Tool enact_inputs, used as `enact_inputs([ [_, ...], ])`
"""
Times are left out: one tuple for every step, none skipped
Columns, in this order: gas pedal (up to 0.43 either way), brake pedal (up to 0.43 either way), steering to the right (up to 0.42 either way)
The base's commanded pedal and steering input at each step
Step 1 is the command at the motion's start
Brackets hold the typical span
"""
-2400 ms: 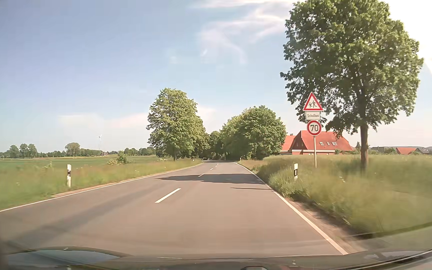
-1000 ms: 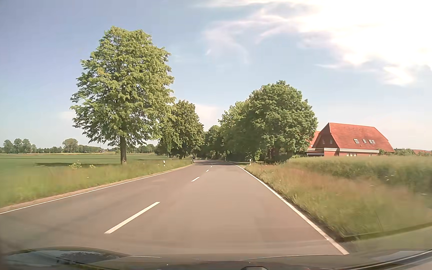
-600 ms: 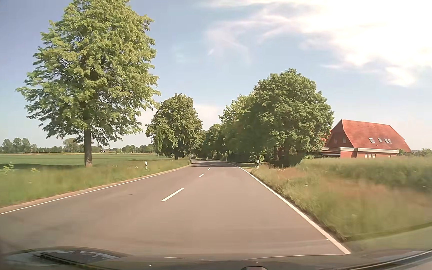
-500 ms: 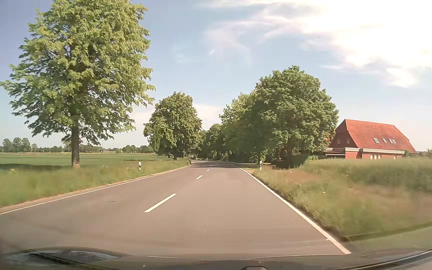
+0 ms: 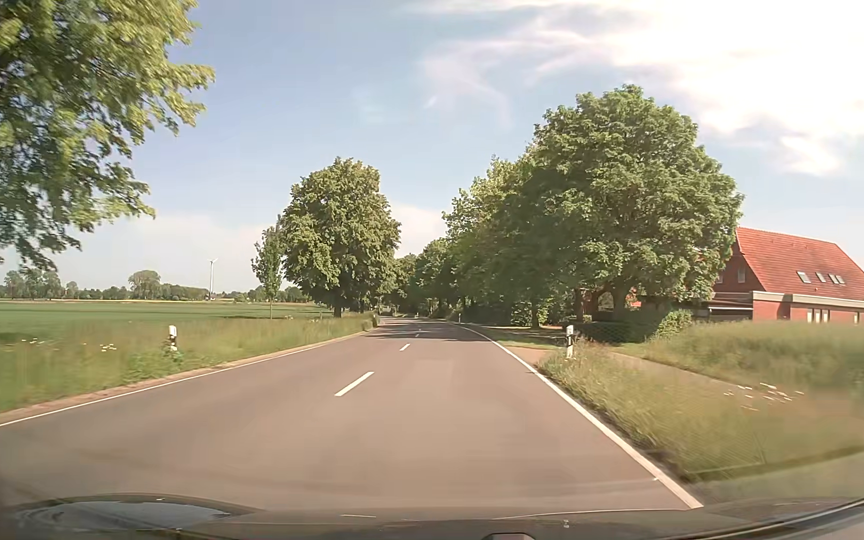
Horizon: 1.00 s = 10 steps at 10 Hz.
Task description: Follow the waypoints while adhering to traffic rules and regulations
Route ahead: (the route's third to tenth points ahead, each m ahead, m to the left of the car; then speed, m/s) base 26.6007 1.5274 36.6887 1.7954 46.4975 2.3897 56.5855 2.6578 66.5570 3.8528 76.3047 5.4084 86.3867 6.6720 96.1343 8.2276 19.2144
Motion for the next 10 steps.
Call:
enact_inputs([
  [0.157,0.000,-0.006],
  [0.157,0.000,-0.006],
  [0.157,0.000,-0.006],
  [0.157,0.000,-0.006],
  [0.157,0.000,-0.006],
  [0.157,0.000,-0.006],
  [0.157,0.000,-0.006],
  [0.157,0.000,-0.006],
  [0.150,0.000,-0.007],
  [0.150,0.000,-0.007],
])
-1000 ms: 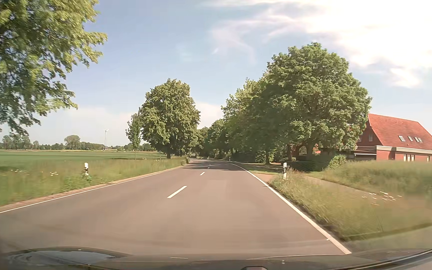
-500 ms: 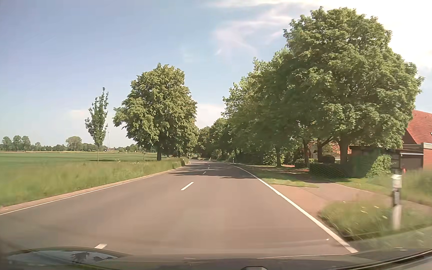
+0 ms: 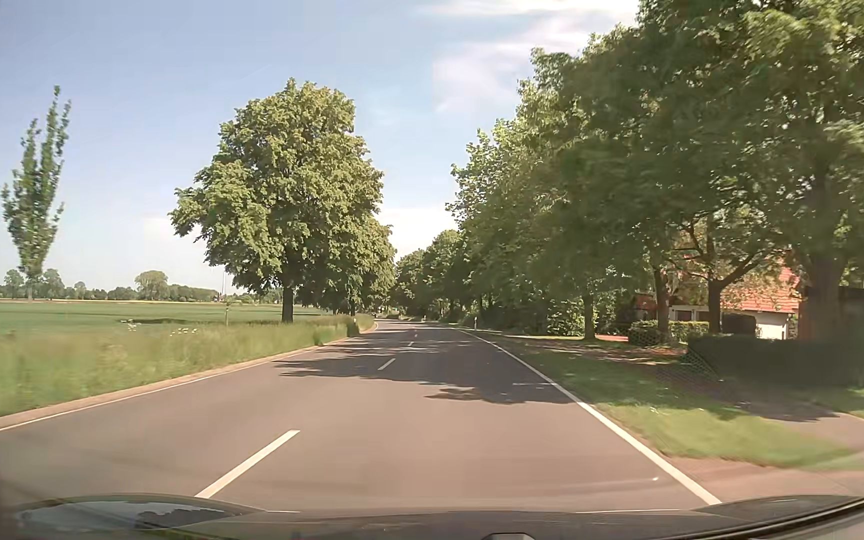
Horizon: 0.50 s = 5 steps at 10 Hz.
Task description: Follow the waypoints while adhering to traffic rules and regulations
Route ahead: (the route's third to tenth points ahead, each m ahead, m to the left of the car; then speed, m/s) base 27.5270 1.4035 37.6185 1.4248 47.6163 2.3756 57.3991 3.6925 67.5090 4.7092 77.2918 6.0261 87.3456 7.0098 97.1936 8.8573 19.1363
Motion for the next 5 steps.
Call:
enact_inputs([
  [0.150,0.000,-0.008],
  [0.150,0.000,-0.008],
  [0.150,0.000,-0.008],
  [0.150,0.000,-0.008],
  [0.150,0.000,-0.008],
])
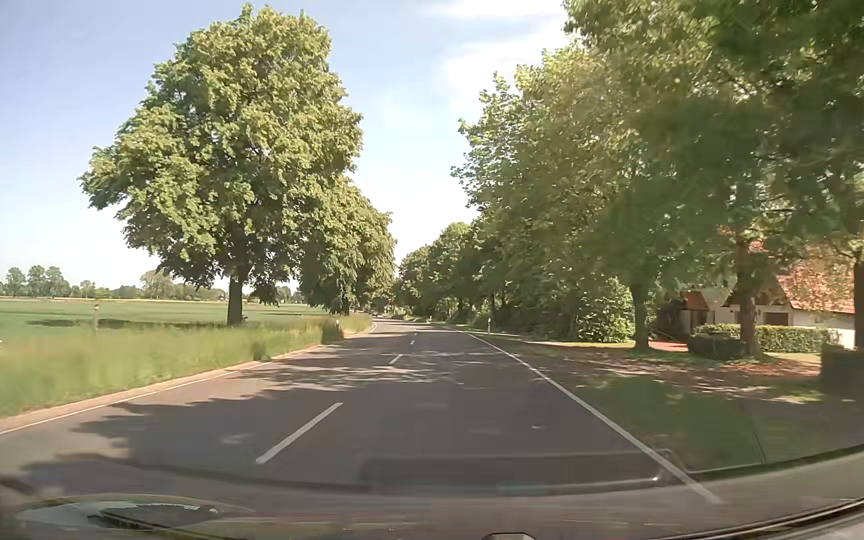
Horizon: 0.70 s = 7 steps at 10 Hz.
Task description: Follow the waypoints while adhering to traffic rules and regulations
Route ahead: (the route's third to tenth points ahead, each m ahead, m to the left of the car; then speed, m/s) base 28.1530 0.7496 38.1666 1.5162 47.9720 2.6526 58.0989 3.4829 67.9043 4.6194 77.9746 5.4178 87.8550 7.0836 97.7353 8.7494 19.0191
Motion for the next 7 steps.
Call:
enact_inputs([
  [0.150,0.000,-0.008],
  [0.150,0.000,-0.008],
  [0.150,0.000,-0.008],
  [0.150,0.000,-0.008],
  [0.150,0.000,-0.008],
  [0.150,0.000,-0.008],
  [0.150,0.000,-0.009],
])
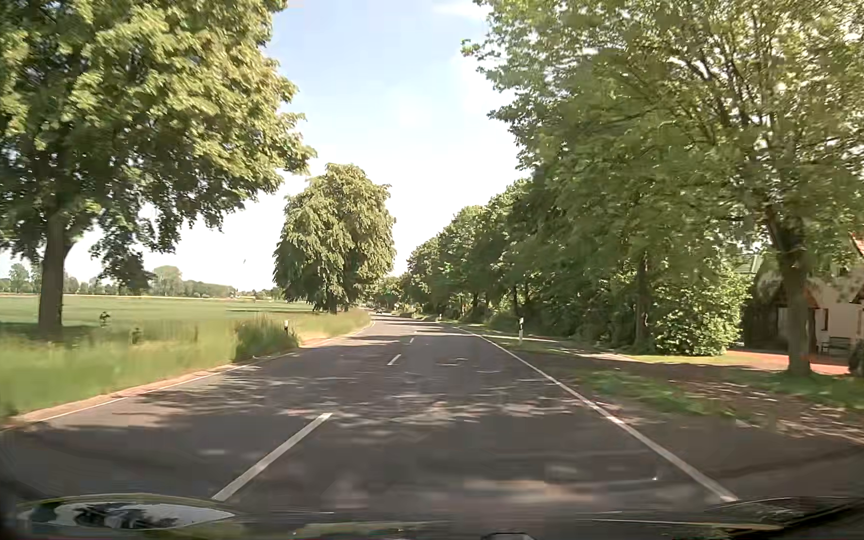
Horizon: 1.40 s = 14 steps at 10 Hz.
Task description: Follow the waypoints while adhering to traffic rules and regulations
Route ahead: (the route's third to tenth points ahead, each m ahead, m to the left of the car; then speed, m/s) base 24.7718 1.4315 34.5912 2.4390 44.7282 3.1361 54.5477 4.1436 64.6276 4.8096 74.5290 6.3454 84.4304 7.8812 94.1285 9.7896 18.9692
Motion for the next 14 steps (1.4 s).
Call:
enact_inputs([
  [0.150,0.000,-0.009],
  [0.150,0.000,-0.009],
  [0.150,0.000,-0.009],
  [0.150,0.000,-0.009],
  [0.150,0.000,-0.009],
  [0.150,0.000,-0.010],
  [0.150,0.000,-0.010],
  [0.150,0.000,-0.010],
  [0.157,0.000,-0.010],
  [0.157,0.000,-0.010],
  [0.157,0.000,-0.009],
  [0.157,0.000,-0.010],
  [0.157,0.000,-0.009],
  [0.157,0.000,-0.009],
])
